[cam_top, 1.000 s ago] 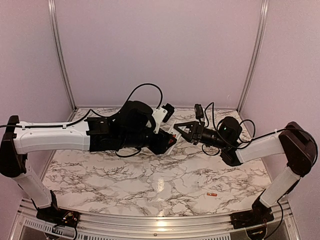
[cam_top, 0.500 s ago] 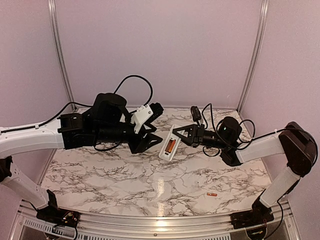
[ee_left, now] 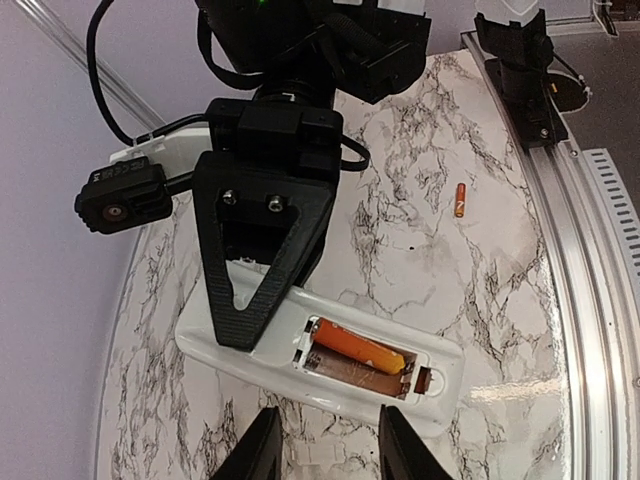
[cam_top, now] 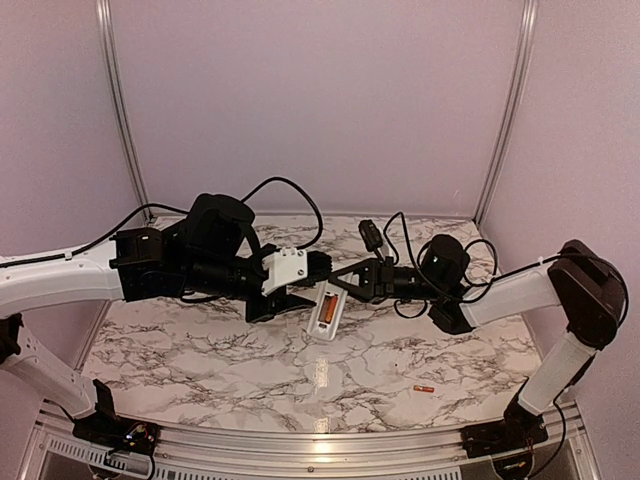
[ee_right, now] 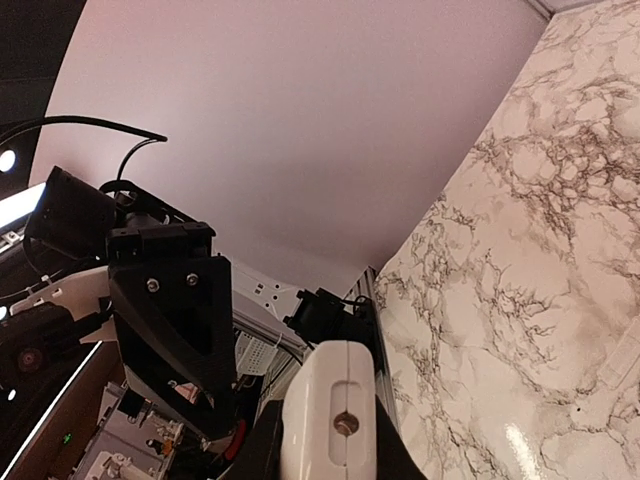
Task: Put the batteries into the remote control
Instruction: Load the battery into the battery compartment.
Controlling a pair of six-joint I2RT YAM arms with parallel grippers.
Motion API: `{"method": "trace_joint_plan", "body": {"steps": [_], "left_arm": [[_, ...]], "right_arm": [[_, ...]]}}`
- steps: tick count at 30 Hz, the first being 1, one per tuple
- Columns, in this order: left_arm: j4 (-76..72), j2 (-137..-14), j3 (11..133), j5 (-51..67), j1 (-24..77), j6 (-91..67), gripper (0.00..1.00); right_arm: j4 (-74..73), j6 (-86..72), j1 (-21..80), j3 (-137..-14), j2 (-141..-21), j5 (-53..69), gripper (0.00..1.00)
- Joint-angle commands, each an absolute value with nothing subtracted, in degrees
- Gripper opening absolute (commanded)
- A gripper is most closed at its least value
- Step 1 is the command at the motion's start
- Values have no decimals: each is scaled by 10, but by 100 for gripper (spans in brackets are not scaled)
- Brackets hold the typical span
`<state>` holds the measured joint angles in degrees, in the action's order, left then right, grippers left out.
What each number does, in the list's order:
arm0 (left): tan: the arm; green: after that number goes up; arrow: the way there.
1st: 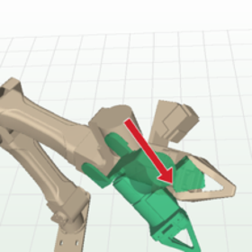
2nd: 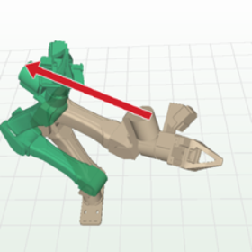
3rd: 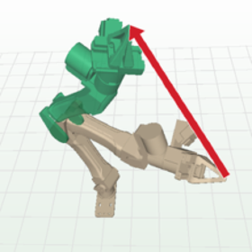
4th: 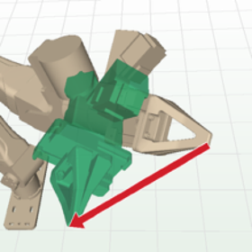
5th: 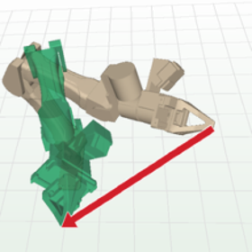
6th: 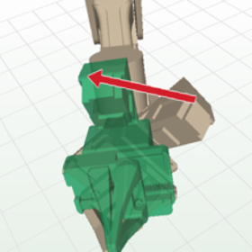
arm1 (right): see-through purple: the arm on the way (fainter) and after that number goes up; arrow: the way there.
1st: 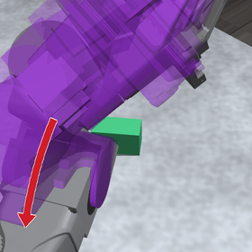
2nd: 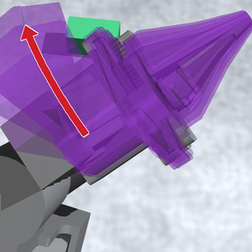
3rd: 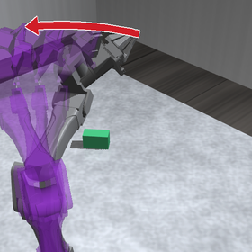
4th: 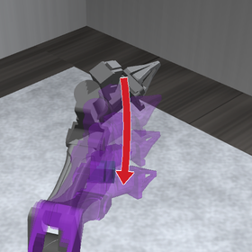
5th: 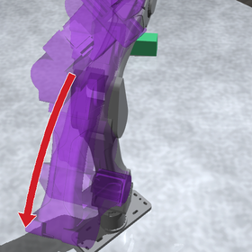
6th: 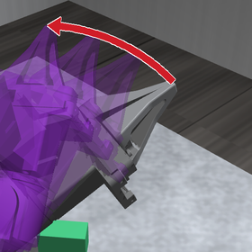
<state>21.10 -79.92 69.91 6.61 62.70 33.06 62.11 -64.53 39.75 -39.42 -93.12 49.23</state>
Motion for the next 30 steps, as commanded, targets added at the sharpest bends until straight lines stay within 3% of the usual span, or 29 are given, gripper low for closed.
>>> {"method": "trace_joint_plan", "body": {"steps": [1, 30], "left_arm": [[226, -807, 715, 77, 639, 361, 34], [234, -842, 729, 52, 658, 387, 29]], "right_arm": [[627, -648, 409, -421, -943, 503, 0], [614, -640, 434, -443, -966, 518, 0]]}}
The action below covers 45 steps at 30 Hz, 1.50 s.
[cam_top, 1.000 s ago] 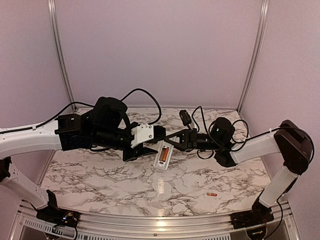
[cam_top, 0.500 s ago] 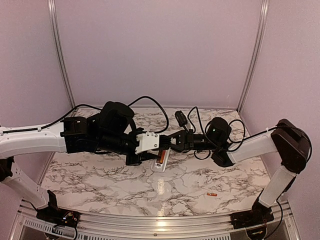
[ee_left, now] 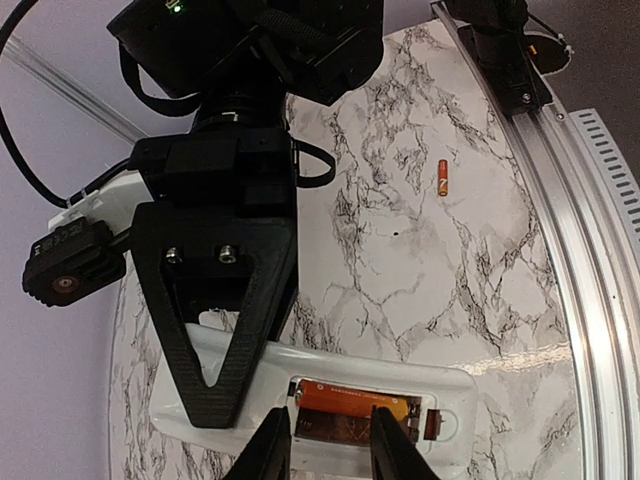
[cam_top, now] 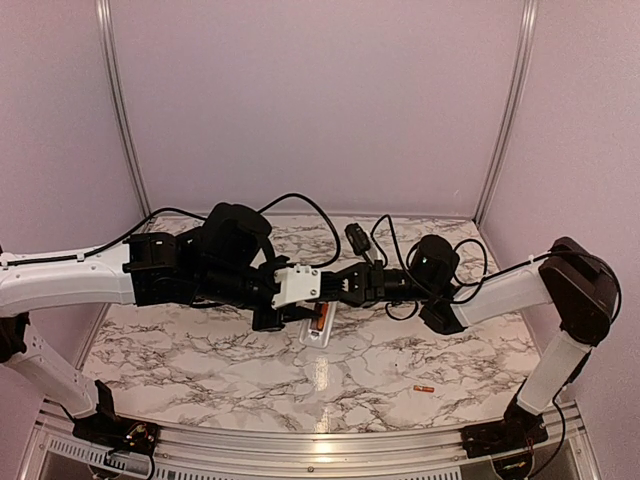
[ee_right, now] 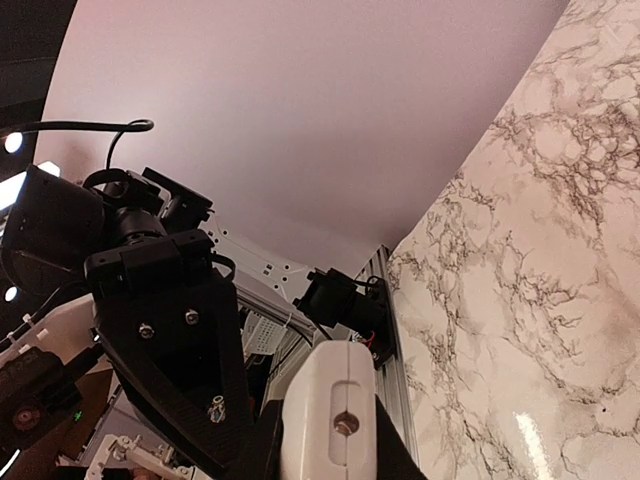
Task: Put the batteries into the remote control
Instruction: Load the battery into the battery compartment.
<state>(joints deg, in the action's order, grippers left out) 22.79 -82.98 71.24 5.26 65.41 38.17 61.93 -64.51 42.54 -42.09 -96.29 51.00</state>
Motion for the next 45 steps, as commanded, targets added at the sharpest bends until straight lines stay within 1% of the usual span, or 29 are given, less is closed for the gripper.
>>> {"method": "trace_joint_plan", "body": {"steps": [1, 25, 38, 45], "left_arm": [[234, -843, 729, 52, 658, 387, 28], [240, -854, 734, 37, 659, 387, 26], [238, -852, 716, 16, 659, 396, 17], [250, -855, 716, 12, 660, 399, 16]], "right_arm": [[611, -638, 435, -444, -966, 518, 0], [578, -615, 442, -457, -961, 519, 0], [572, -611, 442, -459, -954, 522, 0], [567, -608, 442, -460, -948, 523, 0]]}}
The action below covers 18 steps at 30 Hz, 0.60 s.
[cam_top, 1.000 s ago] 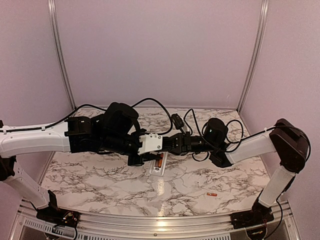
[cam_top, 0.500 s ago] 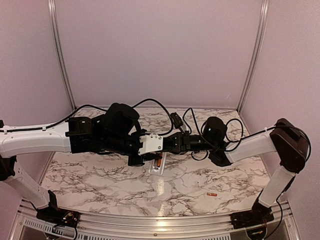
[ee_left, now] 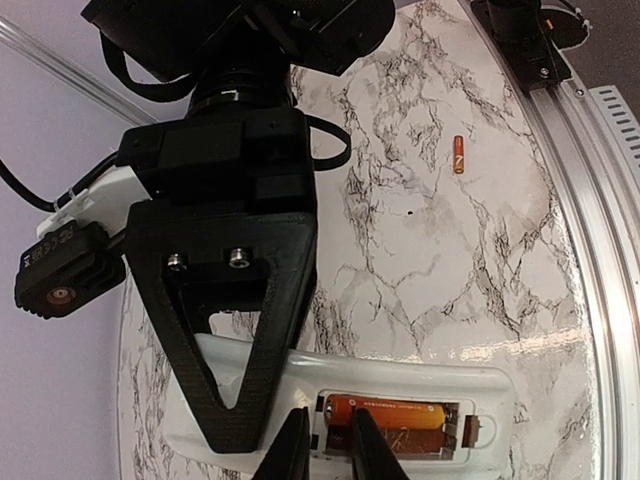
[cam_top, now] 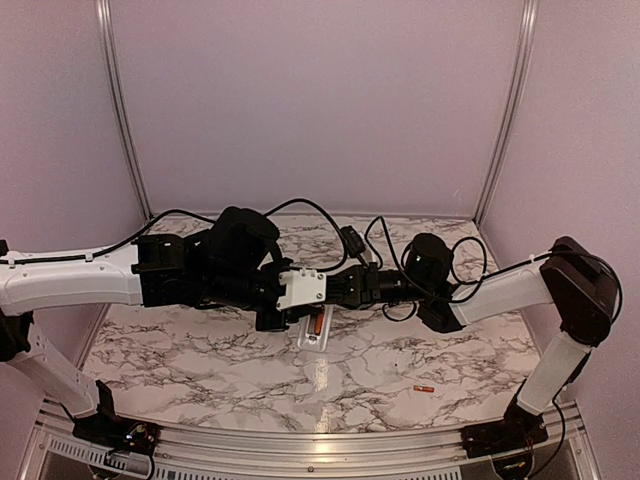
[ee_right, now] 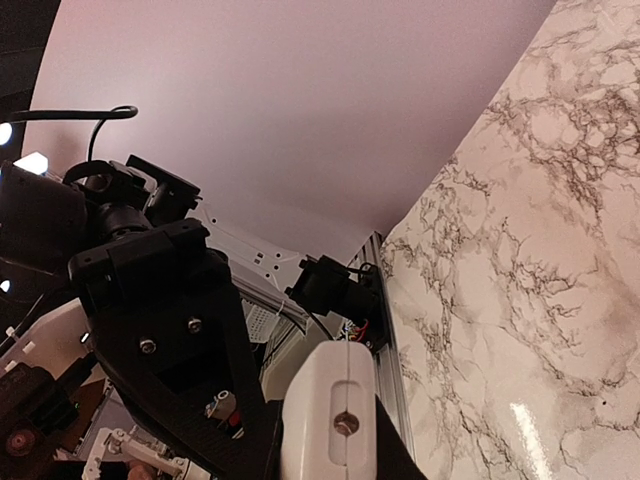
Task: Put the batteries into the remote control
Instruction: Load the battery into the battery compartment.
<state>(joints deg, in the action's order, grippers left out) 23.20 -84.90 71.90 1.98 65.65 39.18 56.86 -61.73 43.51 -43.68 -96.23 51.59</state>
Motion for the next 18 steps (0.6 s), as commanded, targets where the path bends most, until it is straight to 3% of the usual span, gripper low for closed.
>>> {"method": "trace_joint_plan", "body": {"steps": [1, 18], "left_arm": [[253, -855, 717, 10, 660, 400, 16], [272, -877, 719, -27, 680, 410, 15]], "right_arm": [[564, -606, 442, -460, -947, 523, 0], [532, -587, 443, -468, -936, 521, 0]]}}
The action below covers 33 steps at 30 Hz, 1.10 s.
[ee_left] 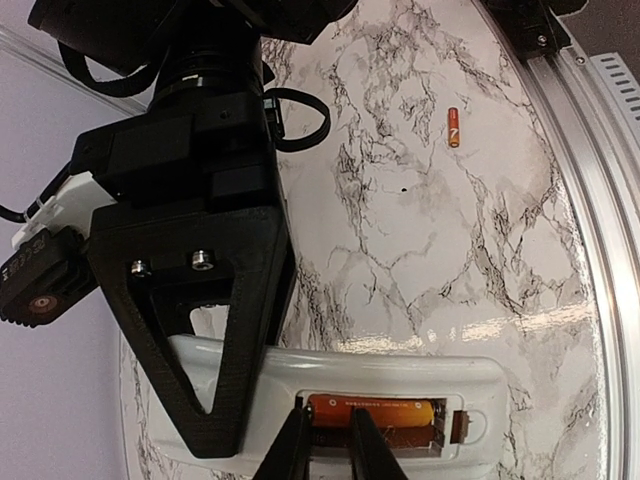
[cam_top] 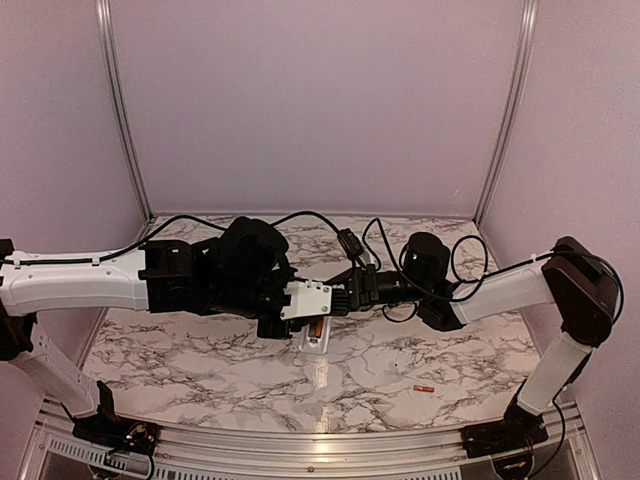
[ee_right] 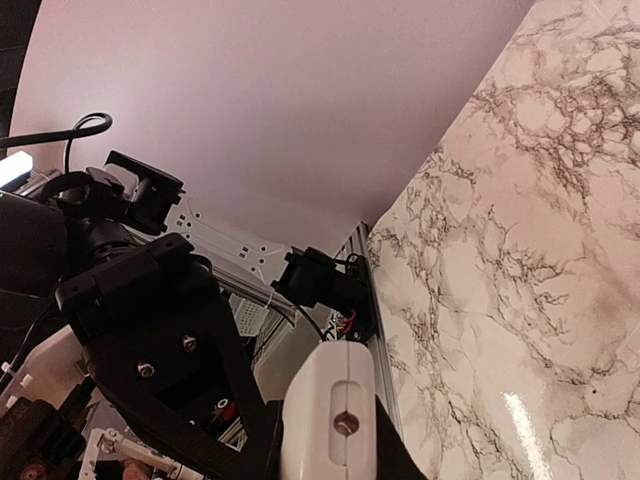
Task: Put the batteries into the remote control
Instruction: Load the battery into the battery compartment.
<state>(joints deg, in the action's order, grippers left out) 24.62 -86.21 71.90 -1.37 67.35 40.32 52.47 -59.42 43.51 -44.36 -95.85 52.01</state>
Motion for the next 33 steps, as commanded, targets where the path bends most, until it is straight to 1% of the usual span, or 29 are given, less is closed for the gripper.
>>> {"method": "trace_joint_plan", "body": {"steps": [1, 4, 19, 33], "left_arm": [[274, -878, 719, -28, 681, 411, 14], [279, -883, 719, -31, 683, 410, 13], [296, -895, 713, -29, 685, 395, 11], [309, -922, 719, -67, 693, 390, 11]], "right_arm": [[532, -587, 442, -468, -935, 522, 0], [533, -586, 442, -470, -932, 523, 0], [522, -567, 442, -481, -899, 522, 0], [569, -601, 442, -486, -893, 528, 0]]}}
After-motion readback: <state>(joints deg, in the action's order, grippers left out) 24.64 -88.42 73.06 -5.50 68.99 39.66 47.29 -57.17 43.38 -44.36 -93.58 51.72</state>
